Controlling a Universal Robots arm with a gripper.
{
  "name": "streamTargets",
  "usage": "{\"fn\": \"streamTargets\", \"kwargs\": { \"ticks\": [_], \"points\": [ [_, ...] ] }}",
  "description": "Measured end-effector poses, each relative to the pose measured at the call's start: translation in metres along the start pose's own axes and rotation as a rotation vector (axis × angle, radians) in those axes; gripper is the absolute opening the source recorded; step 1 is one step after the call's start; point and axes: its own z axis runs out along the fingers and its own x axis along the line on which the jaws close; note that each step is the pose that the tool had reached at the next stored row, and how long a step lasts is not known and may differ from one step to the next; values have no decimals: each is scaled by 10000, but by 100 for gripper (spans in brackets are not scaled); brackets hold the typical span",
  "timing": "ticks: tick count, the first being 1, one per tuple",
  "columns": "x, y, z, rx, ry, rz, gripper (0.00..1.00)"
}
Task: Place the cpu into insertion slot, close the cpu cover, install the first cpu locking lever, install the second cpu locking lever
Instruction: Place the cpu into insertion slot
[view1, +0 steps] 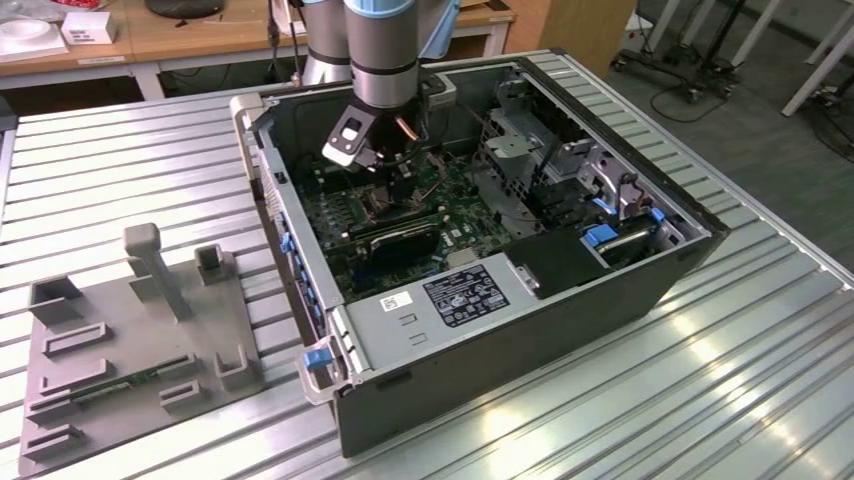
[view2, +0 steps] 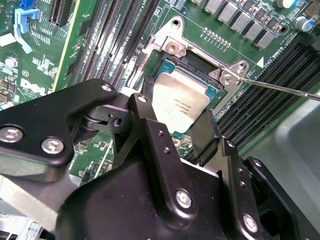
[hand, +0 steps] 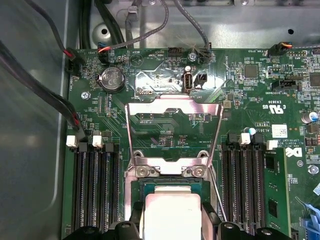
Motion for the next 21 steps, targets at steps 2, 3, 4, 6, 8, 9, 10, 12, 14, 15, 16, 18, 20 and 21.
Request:
{"fn": "streamTargets", "kwargs": {
  "ticks": [2, 3, 4, 6, 8, 9, 10, 12, 14, 15, 16, 18, 20, 21],
  "points": [
    [1, 0, 6, -3, 5, 0, 54],
    [0, 0, 9, -3, 4, 2, 54],
    [0, -1, 9, -1, 2, 3, 54],
    [0, -1, 9, -1, 1, 4, 54],
    [2, -1, 9, -1, 1, 5, 54],
    [5, -1, 10, -2, 2, 7, 54],
    [8, -1, 10, -2, 2, 6, 54],
    [9, -1, 9, -1, 2, 3, 54],
    [11, -1, 10, -2, 3, 4, 54],
    [11, -1, 11, -2, 3, 4, 54],
    [11, -1, 13, -2, 5, 4, 54],
    [11, -2, 13, -1, 3, 4, 54],
    [12, -2, 16, -2, 6, 5, 54],
    [12, -2, 19, -4, 8, 5, 54]
  ]
}}
